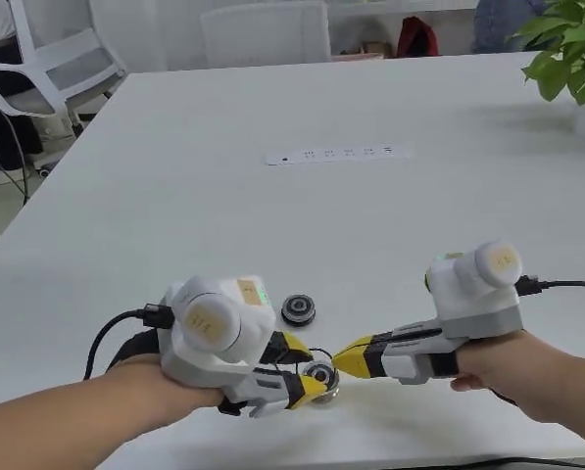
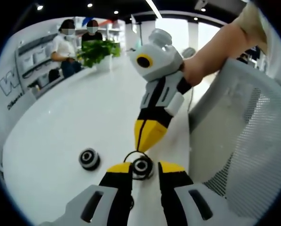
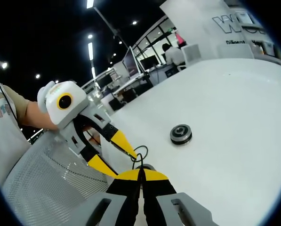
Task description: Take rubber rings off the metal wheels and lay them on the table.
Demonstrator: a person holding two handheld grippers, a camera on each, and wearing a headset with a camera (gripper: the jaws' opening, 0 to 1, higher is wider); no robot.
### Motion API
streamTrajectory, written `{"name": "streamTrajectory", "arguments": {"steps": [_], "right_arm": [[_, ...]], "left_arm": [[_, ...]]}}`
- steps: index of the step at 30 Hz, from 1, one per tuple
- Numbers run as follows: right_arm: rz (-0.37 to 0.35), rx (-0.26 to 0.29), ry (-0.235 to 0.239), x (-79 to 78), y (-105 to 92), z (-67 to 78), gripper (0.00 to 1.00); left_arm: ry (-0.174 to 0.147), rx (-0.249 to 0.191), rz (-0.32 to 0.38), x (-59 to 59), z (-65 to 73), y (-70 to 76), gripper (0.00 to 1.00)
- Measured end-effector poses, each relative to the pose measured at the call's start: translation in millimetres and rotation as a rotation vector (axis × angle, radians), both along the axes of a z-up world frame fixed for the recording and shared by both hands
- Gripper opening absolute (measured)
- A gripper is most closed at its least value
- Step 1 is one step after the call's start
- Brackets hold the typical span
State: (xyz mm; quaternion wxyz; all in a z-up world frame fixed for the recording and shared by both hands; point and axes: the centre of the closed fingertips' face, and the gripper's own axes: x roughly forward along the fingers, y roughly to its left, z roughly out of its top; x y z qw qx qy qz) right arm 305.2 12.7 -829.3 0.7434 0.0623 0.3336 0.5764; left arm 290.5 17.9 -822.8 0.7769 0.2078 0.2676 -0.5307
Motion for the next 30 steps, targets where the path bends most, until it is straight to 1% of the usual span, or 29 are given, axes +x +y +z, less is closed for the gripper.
{"name": "streamTrajectory", "arguments": {"steps": [3,6,11,15,17,19,23,30], "right_arm": [[0.002,0.004,-0.002,0.2,1.6,3.2,0.0],[0.006,0.008,-0.005,0.2,3.8,7.2,0.0],[0.016,0.018,-0.011,0.0,10.0,14.3,0.0],[0.026,0.021,-0.018,-0.2,14.7,19.0,0.0],[0.029,0.021,-0.022,0.0,17.0,20.5,0.0],[0.033,0.021,-0.025,0.4,19.7,22.0,0.0],[0.036,0.024,-0.031,2.0,25.0,25.5,0.0],[0.047,0.024,-0.031,2.8,36.5,26.3,0.0]], "left_arm": [[-0.006,-0.009,0.003,-0.4,5.4,3.0,0.24],[-0.014,-0.021,0.008,-0.2,10.9,5.8,0.27],[-0.022,-0.047,0.024,-0.2,22.7,11.9,0.3],[-0.023,-0.059,0.037,0.3,28.8,18.0,0.35],[-0.017,-0.07,0.05,0.5,31.7,21.5,0.37],[-0.022,-0.075,0.053,0.3,34.7,24.5,0.38],[-0.026,-0.088,0.062,0.0,39.0,30.4,0.41],[-0.026,-0.093,0.09,0.3,40.2,46.2,0.47]]}}
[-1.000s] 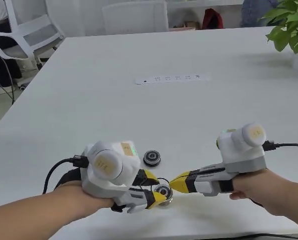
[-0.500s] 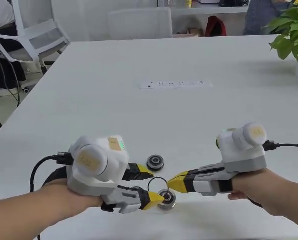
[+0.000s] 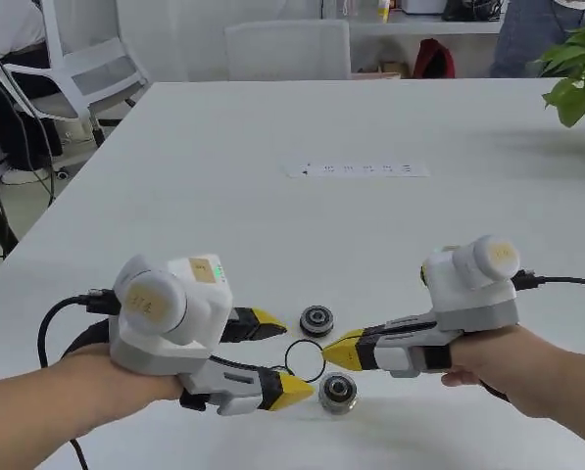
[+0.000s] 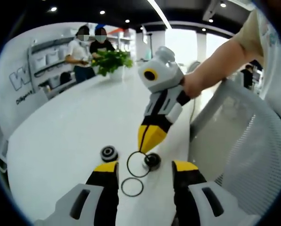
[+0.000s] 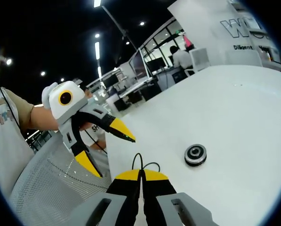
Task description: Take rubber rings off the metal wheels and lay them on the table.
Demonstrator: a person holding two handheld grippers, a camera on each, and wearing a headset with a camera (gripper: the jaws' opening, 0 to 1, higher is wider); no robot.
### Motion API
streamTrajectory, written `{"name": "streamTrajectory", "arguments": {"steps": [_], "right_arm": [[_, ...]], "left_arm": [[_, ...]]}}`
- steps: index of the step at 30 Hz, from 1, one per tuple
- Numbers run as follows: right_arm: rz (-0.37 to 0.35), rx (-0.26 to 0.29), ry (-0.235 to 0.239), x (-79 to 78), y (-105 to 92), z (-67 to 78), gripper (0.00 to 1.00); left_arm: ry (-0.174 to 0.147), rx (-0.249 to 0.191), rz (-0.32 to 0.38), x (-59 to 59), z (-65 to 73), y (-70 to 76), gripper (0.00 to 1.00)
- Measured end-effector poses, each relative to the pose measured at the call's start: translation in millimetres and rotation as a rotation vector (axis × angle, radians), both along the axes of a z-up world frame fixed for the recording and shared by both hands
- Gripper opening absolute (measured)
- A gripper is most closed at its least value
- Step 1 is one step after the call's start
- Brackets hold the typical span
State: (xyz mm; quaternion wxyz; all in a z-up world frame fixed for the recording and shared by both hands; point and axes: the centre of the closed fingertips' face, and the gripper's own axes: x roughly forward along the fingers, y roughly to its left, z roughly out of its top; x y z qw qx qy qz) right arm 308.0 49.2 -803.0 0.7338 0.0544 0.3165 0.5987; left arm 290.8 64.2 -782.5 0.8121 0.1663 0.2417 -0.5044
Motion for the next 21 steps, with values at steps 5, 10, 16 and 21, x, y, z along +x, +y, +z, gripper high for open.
{"name": "streamTrajectory", "arguments": {"steps": [5,10,16,21], "right_arm": [[0.015,-0.007,-0.003,-0.9,9.3,-2.0,0.0],[0.021,-0.013,-0.001,0.4,16.1,-4.2,0.0],[0.028,-0.026,0.001,1.4,23.3,-8.5,0.0],[0.033,-0.039,0.006,1.5,27.6,-13.6,0.0]], "left_arm": [[-0.001,0.007,0.02,0.6,-0.7,12.0,0.51],[-0.002,0.002,0.039,1.1,0.6,20.7,0.53],[0.003,0.006,0.058,-0.6,-3.9,31.5,0.56],[0.008,0.001,0.073,-1.4,-4.8,37.8,0.58]]}}
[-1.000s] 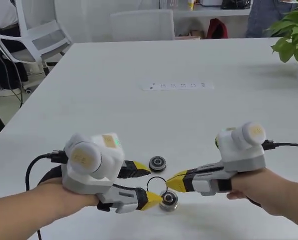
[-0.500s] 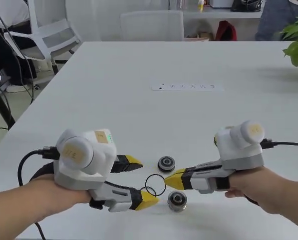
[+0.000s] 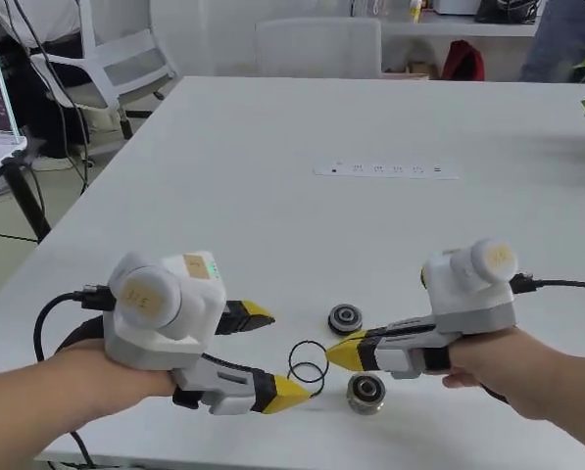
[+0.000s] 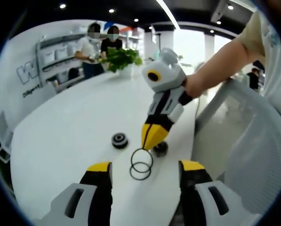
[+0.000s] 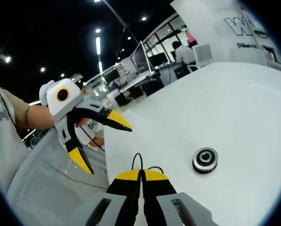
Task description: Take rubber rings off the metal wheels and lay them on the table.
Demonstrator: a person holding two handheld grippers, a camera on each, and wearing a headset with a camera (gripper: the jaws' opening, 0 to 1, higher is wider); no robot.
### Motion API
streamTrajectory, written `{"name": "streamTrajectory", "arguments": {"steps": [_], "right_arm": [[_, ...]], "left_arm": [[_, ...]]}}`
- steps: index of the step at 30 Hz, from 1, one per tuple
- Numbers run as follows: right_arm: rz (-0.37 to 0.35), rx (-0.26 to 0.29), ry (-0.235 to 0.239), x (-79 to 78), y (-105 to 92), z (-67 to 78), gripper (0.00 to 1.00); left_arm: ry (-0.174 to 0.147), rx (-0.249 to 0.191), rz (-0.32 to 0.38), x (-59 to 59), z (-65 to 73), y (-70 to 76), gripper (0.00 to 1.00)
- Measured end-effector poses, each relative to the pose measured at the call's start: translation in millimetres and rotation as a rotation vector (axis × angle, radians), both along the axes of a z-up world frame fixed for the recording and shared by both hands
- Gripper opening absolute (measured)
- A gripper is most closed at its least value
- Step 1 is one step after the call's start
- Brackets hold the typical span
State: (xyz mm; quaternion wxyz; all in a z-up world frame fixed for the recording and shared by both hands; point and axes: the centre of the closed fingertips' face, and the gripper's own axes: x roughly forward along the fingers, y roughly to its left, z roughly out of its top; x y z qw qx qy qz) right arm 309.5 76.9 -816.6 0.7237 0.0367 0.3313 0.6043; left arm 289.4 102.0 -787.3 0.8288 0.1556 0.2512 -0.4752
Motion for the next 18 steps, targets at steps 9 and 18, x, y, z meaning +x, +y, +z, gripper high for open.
{"name": "streamTrajectory", "arguments": {"steps": [9,18], "right_arm": [[0.002,-0.025,0.014,1.1,4.6,-11.3,0.0],[-0.006,-0.049,0.03,2.4,4.0,-21.3,0.0]], "left_arm": [[-0.002,-0.005,0.023,1.3,0.7,9.3,0.6],[0.005,-0.005,0.034,0.4,-0.9,13.1,0.6]]}}
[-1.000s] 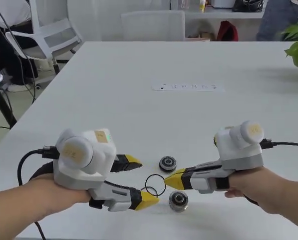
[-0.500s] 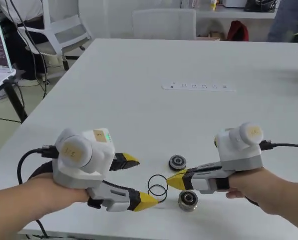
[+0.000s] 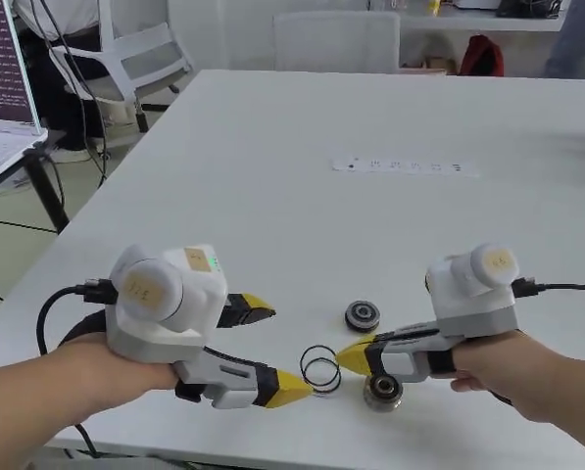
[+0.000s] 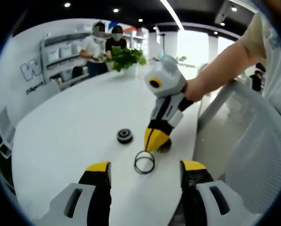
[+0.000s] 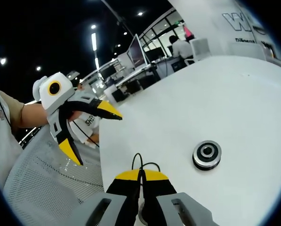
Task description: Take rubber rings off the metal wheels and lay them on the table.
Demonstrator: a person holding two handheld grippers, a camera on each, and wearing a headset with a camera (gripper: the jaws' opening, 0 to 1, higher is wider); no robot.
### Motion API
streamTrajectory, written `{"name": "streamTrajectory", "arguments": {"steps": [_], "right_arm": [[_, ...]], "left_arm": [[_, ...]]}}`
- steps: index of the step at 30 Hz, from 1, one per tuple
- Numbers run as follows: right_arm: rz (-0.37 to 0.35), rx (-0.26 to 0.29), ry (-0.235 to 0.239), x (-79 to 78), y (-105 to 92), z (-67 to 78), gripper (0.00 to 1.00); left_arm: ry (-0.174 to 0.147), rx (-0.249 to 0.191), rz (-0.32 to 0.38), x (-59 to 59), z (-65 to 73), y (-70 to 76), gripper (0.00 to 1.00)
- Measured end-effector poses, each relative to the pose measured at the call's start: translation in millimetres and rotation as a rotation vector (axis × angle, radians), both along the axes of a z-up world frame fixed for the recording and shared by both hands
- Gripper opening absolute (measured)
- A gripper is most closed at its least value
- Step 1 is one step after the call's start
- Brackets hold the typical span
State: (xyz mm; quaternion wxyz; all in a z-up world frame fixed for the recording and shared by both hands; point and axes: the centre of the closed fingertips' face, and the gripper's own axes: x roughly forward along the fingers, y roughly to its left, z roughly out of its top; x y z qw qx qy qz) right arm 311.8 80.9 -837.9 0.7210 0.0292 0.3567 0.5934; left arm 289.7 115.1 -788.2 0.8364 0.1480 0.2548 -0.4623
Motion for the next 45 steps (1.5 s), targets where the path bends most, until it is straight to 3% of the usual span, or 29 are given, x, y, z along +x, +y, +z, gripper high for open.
{"name": "streamTrajectory", "arguments": {"steps": [15,45], "right_arm": [[-0.013,-0.02,0.021,0.6,-3.1,-9.2,0.0],[-0.037,-0.066,0.019,6.0,-2.9,-20.9,0.0]], "left_arm": [[0.015,0.003,0.001,-1.7,-5.3,-0.5,0.6],[0.032,0.013,0.006,-3.4,-10.0,1.8,0.59]]}}
